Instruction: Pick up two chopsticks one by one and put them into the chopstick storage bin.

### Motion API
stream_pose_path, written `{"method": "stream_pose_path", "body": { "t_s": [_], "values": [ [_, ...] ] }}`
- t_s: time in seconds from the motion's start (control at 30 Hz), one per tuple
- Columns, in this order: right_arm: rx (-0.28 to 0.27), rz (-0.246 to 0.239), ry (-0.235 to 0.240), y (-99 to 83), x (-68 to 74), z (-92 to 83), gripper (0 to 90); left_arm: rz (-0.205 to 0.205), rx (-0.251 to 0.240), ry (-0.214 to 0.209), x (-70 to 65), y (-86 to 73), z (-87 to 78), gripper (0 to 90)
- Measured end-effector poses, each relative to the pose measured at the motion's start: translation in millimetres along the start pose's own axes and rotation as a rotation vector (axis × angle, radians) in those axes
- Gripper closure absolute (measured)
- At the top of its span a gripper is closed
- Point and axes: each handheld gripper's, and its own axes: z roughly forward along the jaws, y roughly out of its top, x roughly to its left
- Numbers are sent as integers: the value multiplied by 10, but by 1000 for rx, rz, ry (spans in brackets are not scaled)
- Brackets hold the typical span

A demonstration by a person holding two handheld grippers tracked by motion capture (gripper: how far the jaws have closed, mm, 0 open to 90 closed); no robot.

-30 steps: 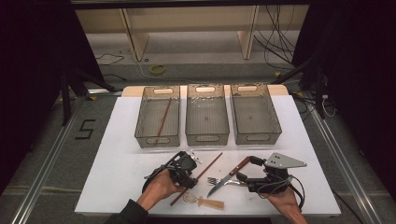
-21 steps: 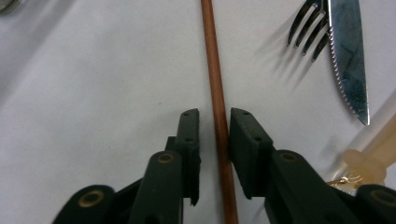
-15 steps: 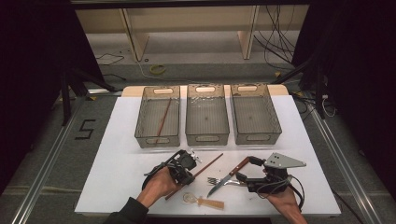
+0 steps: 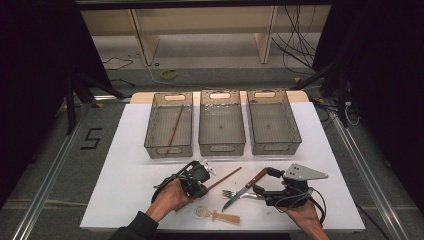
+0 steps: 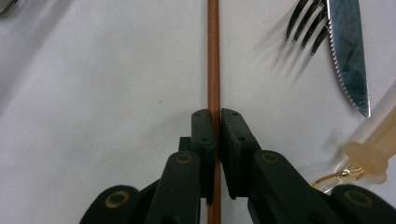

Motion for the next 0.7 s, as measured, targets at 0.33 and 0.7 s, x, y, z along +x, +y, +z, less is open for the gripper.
{"method": "stream_pose_path", "body": {
  "t_s": [0.33, 0.7],
  "values": [
    [-1, 2, 0, 1, -1, -1, 217, 12, -25, -8, 39, -10, -94, 840],
    [-1, 3, 1, 1, -2, -1, 216, 9, -85, -3, 141, -15, -369, 840]
  ]
}}
